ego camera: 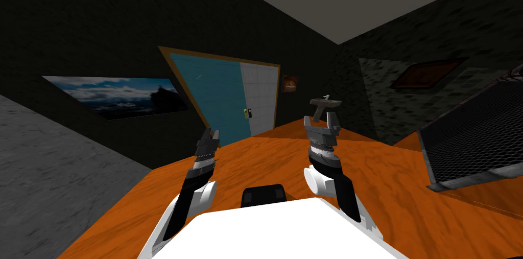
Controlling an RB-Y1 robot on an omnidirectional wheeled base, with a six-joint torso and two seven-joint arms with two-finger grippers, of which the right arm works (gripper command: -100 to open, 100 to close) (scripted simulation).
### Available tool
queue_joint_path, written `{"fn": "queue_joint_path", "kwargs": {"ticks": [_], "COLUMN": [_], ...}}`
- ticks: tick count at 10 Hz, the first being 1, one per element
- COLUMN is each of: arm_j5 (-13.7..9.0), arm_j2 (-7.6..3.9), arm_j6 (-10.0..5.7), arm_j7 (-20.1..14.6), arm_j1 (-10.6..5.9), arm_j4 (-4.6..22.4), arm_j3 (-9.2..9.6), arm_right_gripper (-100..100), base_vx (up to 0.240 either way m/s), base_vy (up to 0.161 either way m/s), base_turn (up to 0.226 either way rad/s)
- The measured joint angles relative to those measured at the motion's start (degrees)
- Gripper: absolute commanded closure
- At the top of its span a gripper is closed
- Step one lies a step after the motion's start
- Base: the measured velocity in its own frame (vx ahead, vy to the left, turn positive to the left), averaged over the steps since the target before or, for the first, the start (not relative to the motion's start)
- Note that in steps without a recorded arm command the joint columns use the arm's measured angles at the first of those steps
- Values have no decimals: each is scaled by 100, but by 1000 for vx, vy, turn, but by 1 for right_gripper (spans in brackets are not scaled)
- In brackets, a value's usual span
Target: Pull the door open
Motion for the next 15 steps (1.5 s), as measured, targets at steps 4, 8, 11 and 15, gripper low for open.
{"fn": "queue_joint_path", "kwargs": {"ticks": [4,8,11,15], "arm_j5": [-26,-88,-136,-190], "arm_j2": [-117,-232,-316,-409], "arm_j6": [62,141,207,303], "arm_j7": [19,0,-10,-4], "arm_j1": [-210,-421,-606,-886], "arm_j4": [454,863,1202,1724], "arm_j3": [45,17,-4,-6], "arm_right_gripper": [-100,-100,-100,-100], "base_vx": [111,78,89,98], "base_vy": [34,29,30,30], "base_turn": [54,40,51,54]}}
